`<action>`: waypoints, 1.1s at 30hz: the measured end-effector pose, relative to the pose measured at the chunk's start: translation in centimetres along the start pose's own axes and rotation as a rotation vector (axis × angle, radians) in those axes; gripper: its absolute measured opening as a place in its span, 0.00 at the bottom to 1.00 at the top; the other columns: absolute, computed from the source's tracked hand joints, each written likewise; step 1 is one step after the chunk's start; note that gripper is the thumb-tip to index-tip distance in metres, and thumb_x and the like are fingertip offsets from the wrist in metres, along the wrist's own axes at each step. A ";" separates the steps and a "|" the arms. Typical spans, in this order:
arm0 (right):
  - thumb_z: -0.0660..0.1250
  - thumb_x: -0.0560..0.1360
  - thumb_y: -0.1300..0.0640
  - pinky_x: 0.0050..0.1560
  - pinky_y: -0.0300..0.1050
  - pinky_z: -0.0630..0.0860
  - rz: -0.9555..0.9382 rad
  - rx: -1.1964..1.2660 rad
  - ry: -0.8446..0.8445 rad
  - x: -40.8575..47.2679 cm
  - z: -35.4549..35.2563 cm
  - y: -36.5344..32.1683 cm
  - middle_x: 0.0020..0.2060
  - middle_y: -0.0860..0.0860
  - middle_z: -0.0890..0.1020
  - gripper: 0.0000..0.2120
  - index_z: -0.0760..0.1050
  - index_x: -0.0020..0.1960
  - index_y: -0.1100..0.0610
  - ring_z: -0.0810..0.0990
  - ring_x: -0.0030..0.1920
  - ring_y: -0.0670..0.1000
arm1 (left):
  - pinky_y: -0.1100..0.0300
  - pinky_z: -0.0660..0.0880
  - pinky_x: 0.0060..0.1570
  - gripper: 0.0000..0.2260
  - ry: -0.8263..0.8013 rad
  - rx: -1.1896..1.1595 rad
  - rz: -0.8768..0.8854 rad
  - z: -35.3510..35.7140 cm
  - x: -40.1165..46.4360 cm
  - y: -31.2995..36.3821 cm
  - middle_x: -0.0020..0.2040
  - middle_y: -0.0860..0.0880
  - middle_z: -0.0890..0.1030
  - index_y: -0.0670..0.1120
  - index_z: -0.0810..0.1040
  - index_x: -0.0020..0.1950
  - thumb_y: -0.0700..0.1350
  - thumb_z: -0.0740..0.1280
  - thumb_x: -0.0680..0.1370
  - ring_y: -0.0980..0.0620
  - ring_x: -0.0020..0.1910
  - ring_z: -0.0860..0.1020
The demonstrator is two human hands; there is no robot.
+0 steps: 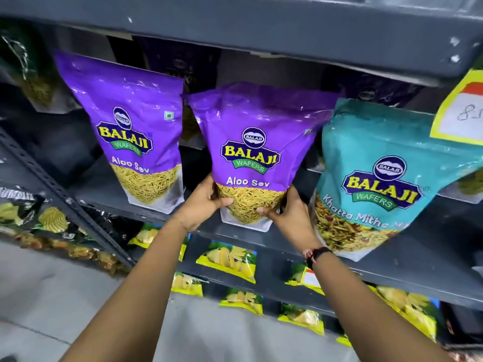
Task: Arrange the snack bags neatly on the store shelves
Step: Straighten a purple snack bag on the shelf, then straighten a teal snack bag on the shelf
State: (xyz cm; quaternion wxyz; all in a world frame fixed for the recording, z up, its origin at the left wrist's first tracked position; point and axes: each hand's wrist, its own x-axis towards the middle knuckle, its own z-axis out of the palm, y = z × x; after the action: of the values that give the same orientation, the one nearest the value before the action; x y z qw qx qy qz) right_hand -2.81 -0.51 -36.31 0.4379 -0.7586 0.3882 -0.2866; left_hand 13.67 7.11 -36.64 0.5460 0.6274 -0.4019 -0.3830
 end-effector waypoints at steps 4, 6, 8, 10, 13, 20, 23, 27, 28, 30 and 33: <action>0.75 0.62 0.61 0.61 0.43 0.68 -0.011 0.070 0.041 -1.0 -0.1 0.1 0.62 0.53 0.74 0.43 0.54 0.69 0.57 0.71 0.63 0.49 | 0.61 0.69 0.63 0.36 0.061 0.023 0.058 0.1 -0.8 -0.3 0.69 0.46 0.65 0.47 0.50 0.71 0.28 0.64 0.70 0.50 0.66 0.66; 0.74 0.64 0.59 0.64 0.35 0.61 -0.054 0.050 0.080 -2.5 -0.9 -0.2 0.66 0.50 0.67 0.44 0.51 0.70 0.57 0.64 0.66 0.44 | 0.52 0.61 0.69 0.38 0.253 0.045 0.137 1.1 -2.1 -0.4 0.72 0.48 0.60 0.48 0.50 0.71 0.32 0.68 0.68 0.47 0.70 0.62; 0.72 0.67 0.59 0.63 0.26 0.58 -0.099 0.036 0.119 -4.4 -2.2 -0.2 0.65 0.47 0.65 0.39 0.53 0.70 0.58 0.62 0.66 0.42 | 0.55 0.62 0.67 0.36 0.476 0.129 0.238 2.9 -3.9 -0.1 0.67 0.50 0.61 0.48 0.54 0.70 0.39 0.69 0.68 0.47 0.68 0.64; 0.69 0.69 0.58 0.59 0.19 0.59 -0.172 -0.008 0.172 -6.5 -4.2 0.1 0.61 0.48 0.68 0.30 0.60 0.67 0.59 0.66 0.61 0.38 | 0.54 0.63 0.67 0.29 0.573 0.279 0.419 5.0 -5.5 0.4 0.64 0.50 0.64 0.48 0.59 0.67 0.41 0.68 0.69 0.46 0.66 0.65; 0.68 0.69 0.56 0.53 0.19 0.62 -0.236 -0.133 0.325 -8.6 -7.7 1.2 0.51 0.50 0.72 0.22 0.66 0.60 0.59 0.69 0.51 0.38 | 0.67 0.57 0.67 0.21 0.463 0.429 0.585 8.2 -6.1 1.7 0.62 0.51 0.66 0.47 0.63 0.63 0.43 0.63 0.71 0.52 0.64 0.64; 0.77 0.60 0.55 0.62 0.36 0.62 -0.011 -0.171 0.440 -7.9 -14.4 4.7 0.60 0.55 0.61 0.44 0.56 0.67 0.62 0.64 0.60 0.53 | 0.42 0.60 0.70 0.42 0.020 0.365 0.266 15.0 -2.7 2.5 0.72 0.38 0.57 0.41 0.51 0.70 0.43 0.73 0.65 0.42 0.72 0.57; 0.77 0.60 0.56 0.65 0.33 0.63 0.072 -0.050 0.149 -6.6 -15.1 5.2 0.67 0.53 0.62 0.49 0.49 0.70 0.58 0.62 0.66 0.48 | 0.44 0.54 0.73 0.49 -0.051 0.331 0.120 15.7 -1.1 2.0 0.75 0.41 0.50 0.43 0.42 0.71 0.41 0.75 0.64 0.46 0.74 0.51; 0.72 0.64 0.67 0.43 0.22 0.72 0.185 0.171 -0.060 -5.3 -15.2 5.5 0.48 0.39 0.73 0.35 0.58 0.64 0.55 0.75 0.54 0.44 | 0.61 0.61 0.63 0.37 -0.159 0.298 0.038 16.2 0.2 2.3 0.68 0.43 0.68 0.44 0.56 0.68 0.36 0.73 0.66 0.52 0.64 0.65; 0.73 0.64 0.67 0.46 0.27 0.73 0.187 0.178 -0.049 -5.1 -15.2 5.8 0.47 0.39 0.75 0.32 0.61 0.61 0.53 0.76 0.56 0.48 | 0.62 0.62 0.60 0.34 -0.142 0.310 0.038 16.3 0.3 2.4 0.66 0.43 0.71 0.43 0.59 0.66 0.36 0.72 0.65 0.52 0.62 0.68; 0.74 0.62 0.66 0.52 0.40 0.74 0.204 0.190 0.004 -5.3 -15.2 6.1 0.46 0.42 0.77 0.29 0.63 0.56 0.52 0.76 0.55 0.51 | 0.62 0.64 0.57 0.31 -0.101 0.325 0.045 16.5 0.1 2.6 0.63 0.43 0.74 0.43 0.63 0.64 0.36 0.73 0.65 0.50 0.59 0.70; 0.74 0.62 0.67 0.50 0.41 0.74 0.189 0.159 0.043 -6.7 -15.3 5.9 0.45 0.43 0.77 0.28 0.64 0.54 0.52 0.77 0.51 0.48 | 0.55 0.68 0.61 0.32 -0.075 0.340 0.083 16.5 -1.0 2.4 0.61 0.42 0.76 0.43 0.65 0.62 0.37 0.75 0.62 0.46 0.61 0.72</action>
State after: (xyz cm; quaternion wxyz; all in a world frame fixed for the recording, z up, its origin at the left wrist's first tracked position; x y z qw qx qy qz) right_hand -20.27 -3.49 -35.21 0.5134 -0.6750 0.4435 -0.2901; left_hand -2.10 1.56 -35.99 0.4321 0.6789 -0.5066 -0.3096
